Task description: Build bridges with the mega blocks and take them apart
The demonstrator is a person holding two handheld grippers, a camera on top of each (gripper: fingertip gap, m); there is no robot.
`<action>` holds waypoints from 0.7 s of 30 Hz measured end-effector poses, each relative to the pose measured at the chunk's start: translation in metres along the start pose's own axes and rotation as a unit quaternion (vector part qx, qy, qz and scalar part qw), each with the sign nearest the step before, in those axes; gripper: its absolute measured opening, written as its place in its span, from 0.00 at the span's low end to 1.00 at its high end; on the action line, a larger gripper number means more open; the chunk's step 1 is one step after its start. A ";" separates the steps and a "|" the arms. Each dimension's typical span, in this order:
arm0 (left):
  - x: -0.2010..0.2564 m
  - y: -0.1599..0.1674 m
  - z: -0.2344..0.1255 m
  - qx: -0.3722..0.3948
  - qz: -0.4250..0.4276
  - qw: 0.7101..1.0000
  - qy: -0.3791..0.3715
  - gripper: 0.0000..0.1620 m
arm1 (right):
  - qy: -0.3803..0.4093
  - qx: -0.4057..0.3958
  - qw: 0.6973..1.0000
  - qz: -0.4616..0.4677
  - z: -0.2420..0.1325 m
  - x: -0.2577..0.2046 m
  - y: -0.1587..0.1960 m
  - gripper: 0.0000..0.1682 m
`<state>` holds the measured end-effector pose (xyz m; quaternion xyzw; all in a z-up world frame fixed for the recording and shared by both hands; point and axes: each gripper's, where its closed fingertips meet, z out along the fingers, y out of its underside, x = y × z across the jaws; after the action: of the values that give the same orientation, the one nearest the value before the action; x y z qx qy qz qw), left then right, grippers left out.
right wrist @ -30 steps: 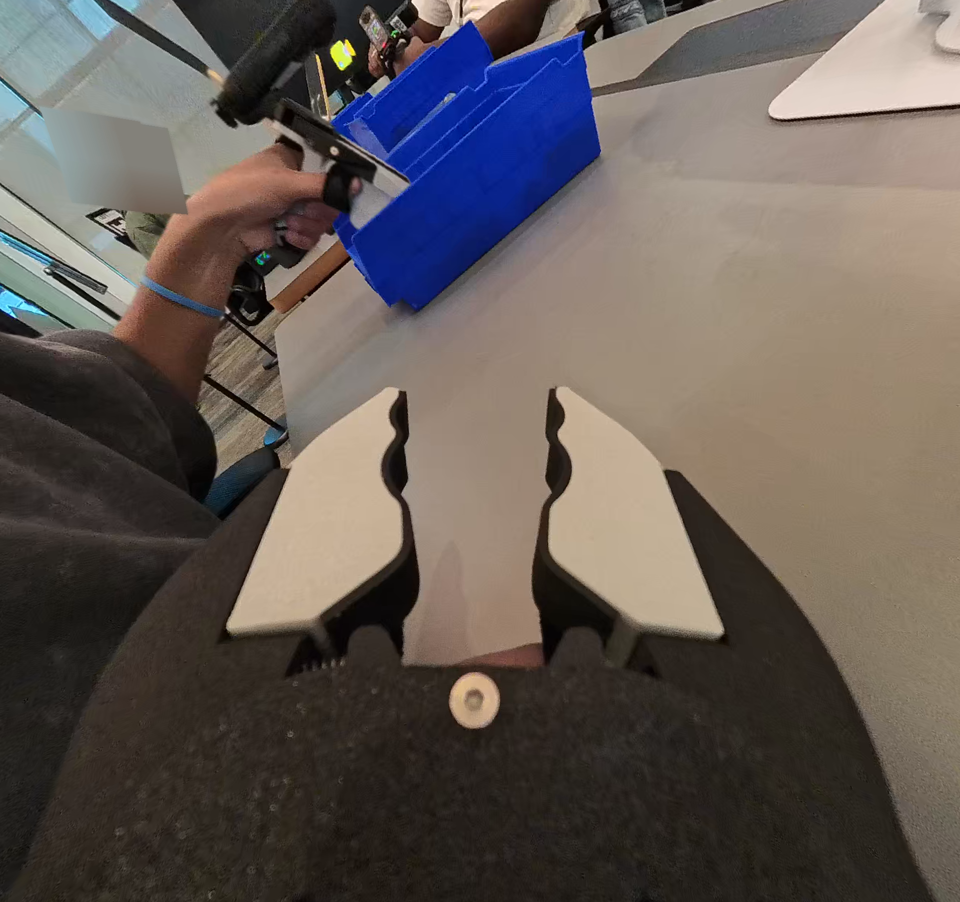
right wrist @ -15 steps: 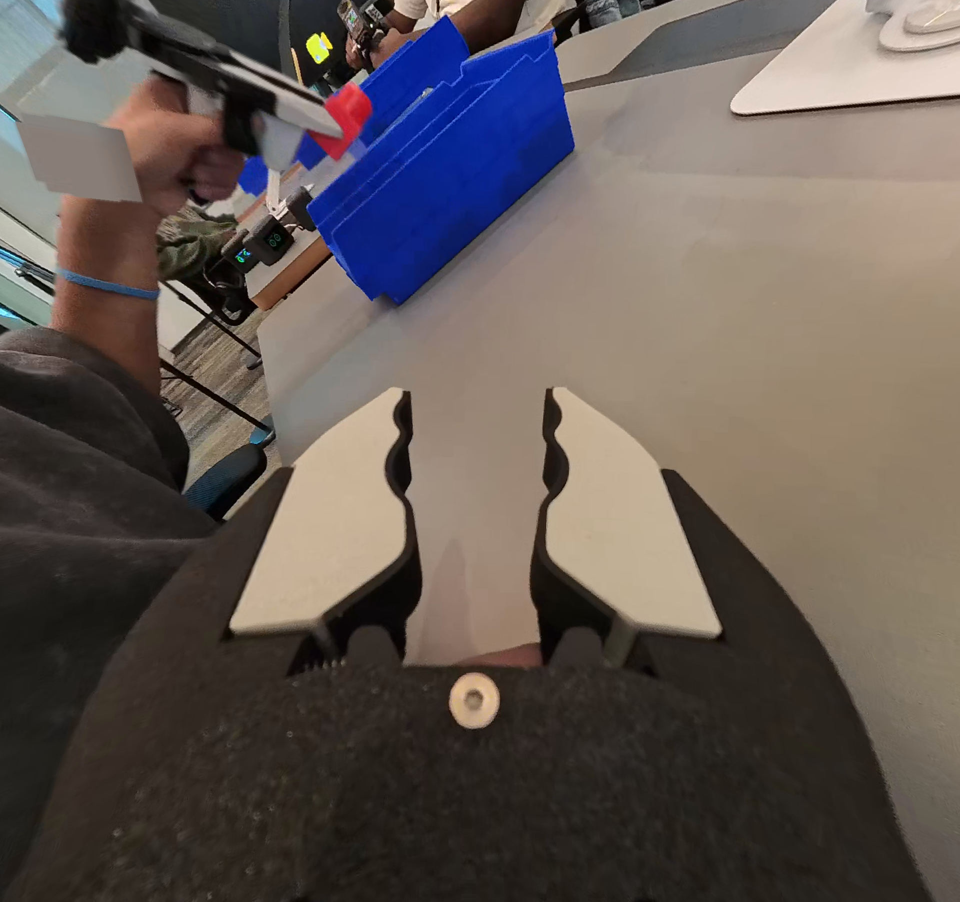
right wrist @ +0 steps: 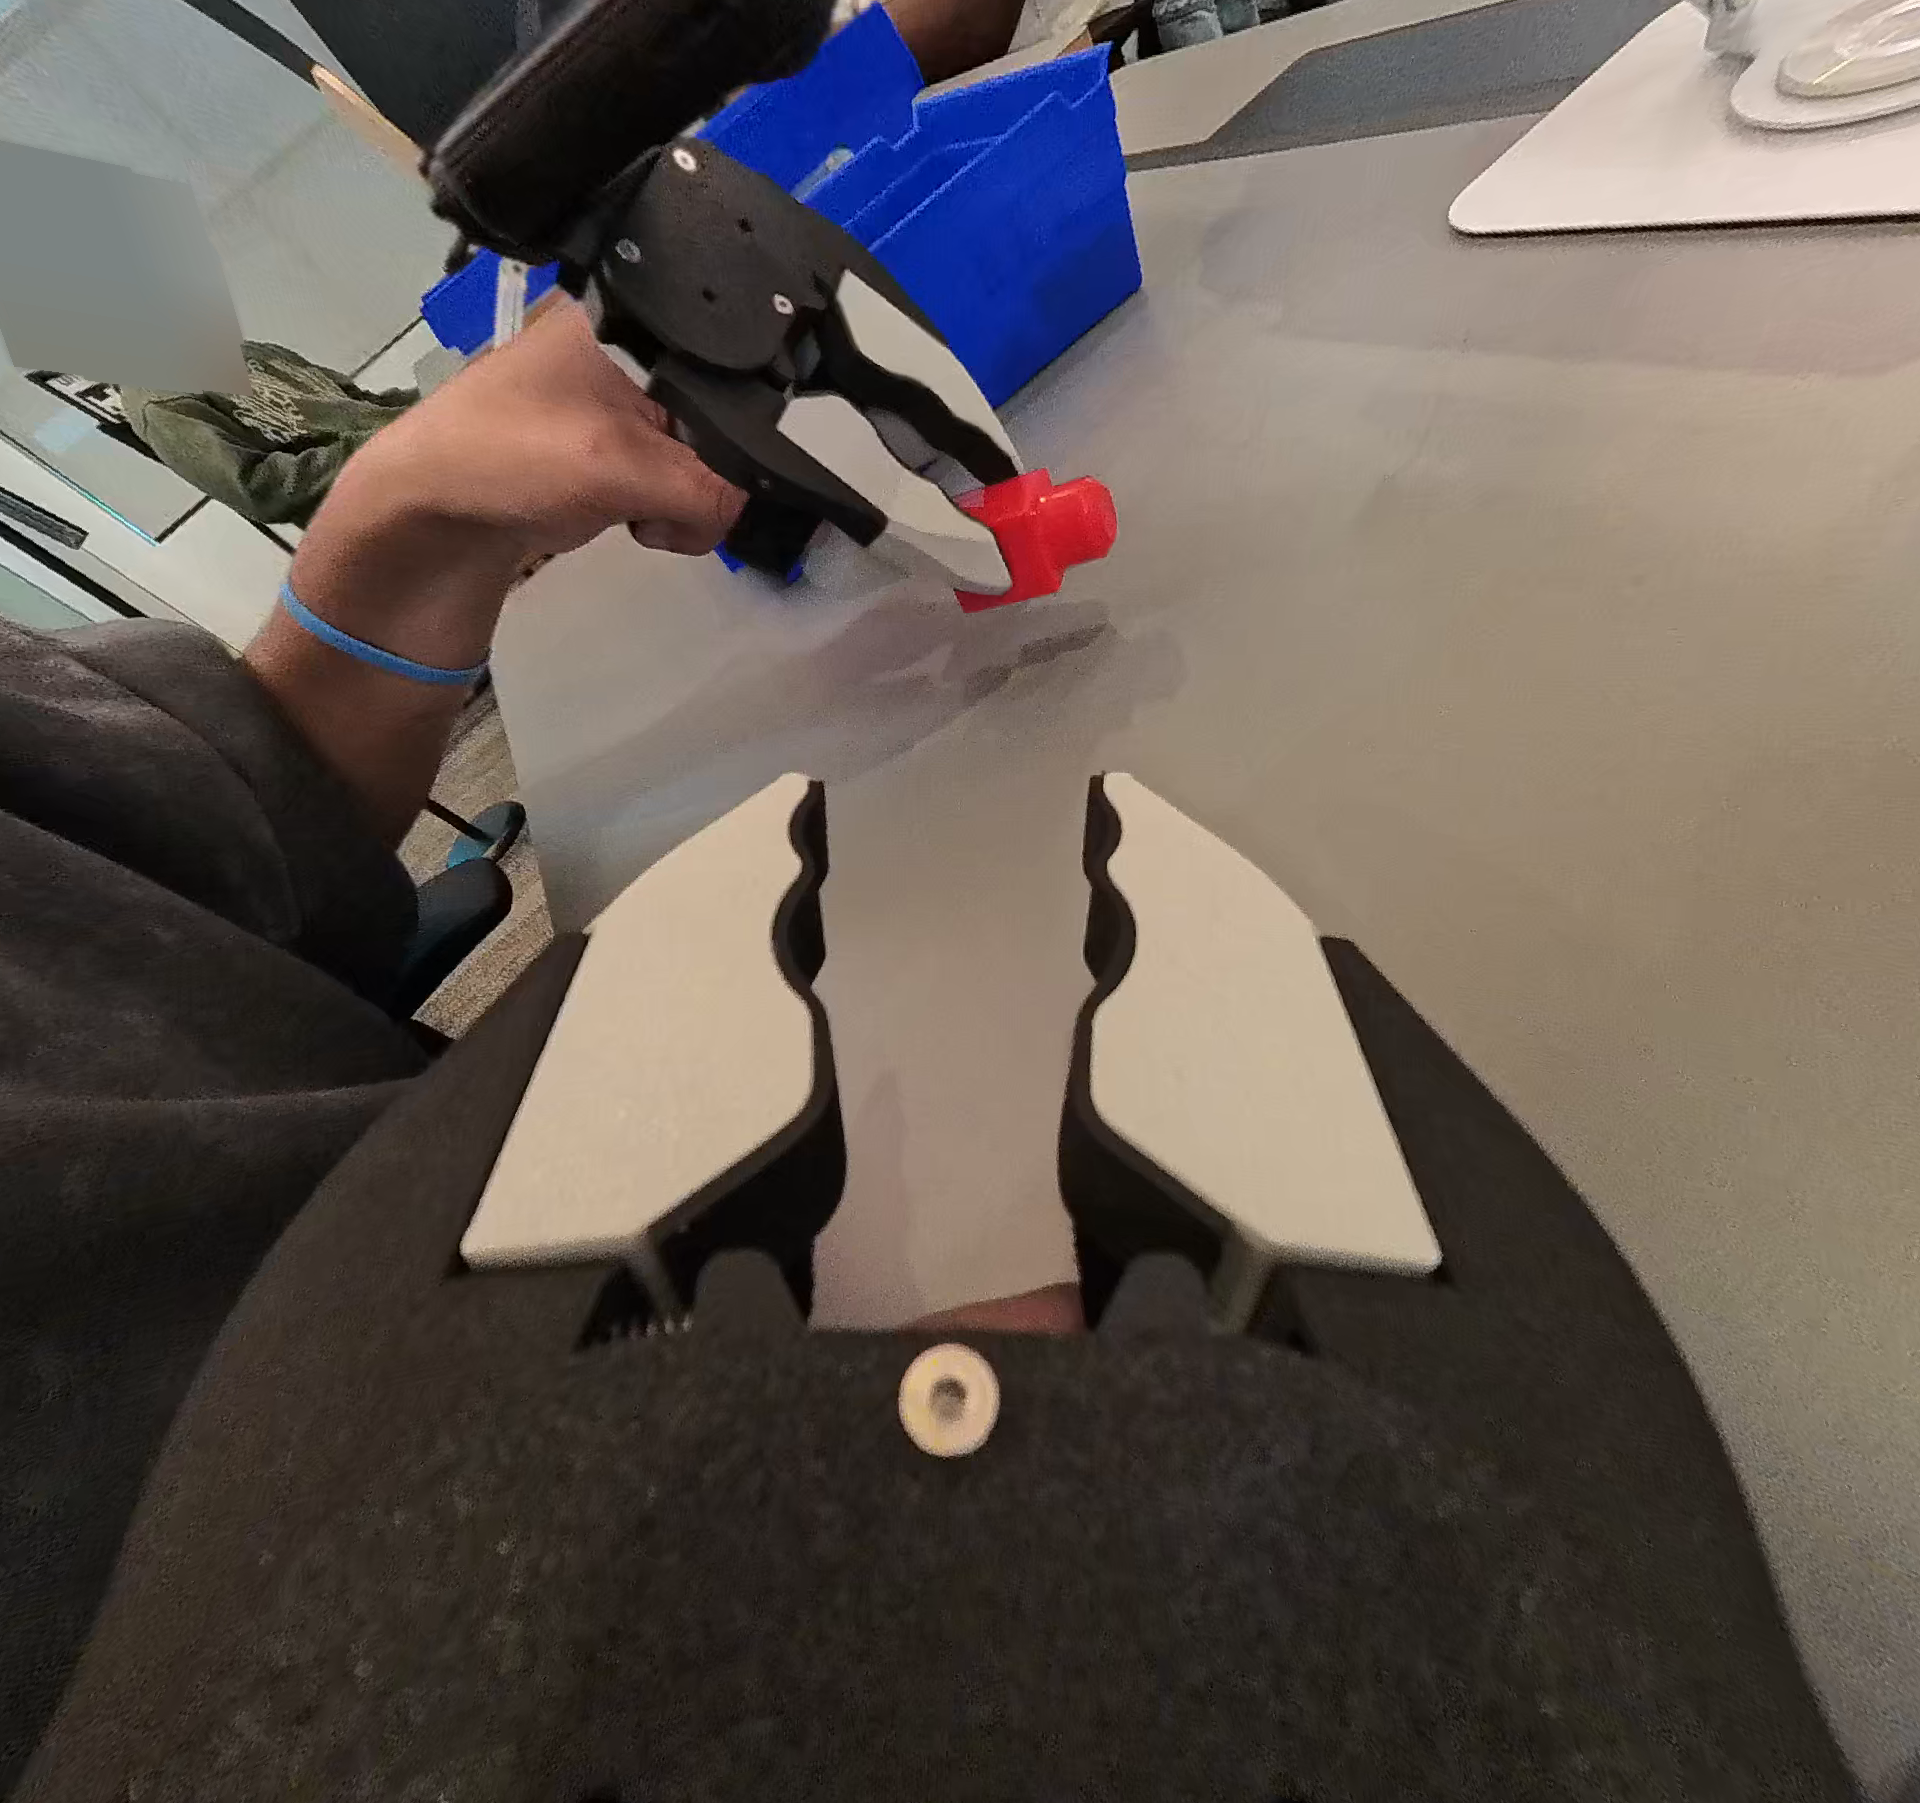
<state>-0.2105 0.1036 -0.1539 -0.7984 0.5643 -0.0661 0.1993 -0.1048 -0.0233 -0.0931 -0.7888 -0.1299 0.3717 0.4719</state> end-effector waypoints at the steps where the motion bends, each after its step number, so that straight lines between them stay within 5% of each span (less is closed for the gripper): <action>1: 0.002 0.000 0.003 -0.004 0.002 1.000 0.002 0.23 | 0.001 -0.001 1.000 0.000 0.000 0.000 0.001 0.28; 9: 0.013 0.009 0.015 -0.005 0.002 1.000 0.006 0.23 | -0.005 -0.008 1.000 0.004 0.002 -0.002 0.005 0.28; 14: 0.015 0.016 0.011 0.016 -0.027 0.999 0.007 0.41 | -0.008 -0.015 1.000 0.004 0.006 -0.003 0.007 0.28; 21: 0.012 0.054 -0.091 0.164 -0.137 0.976 0.040 0.41 | -0.004 -0.024 1.000 0.004 0.011 0.003 0.008 0.28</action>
<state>-0.2836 0.0545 -0.0934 -0.8213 0.4388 -0.2163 0.2935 -0.1116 -0.0191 -0.1045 -0.7989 -0.1370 0.3737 0.4509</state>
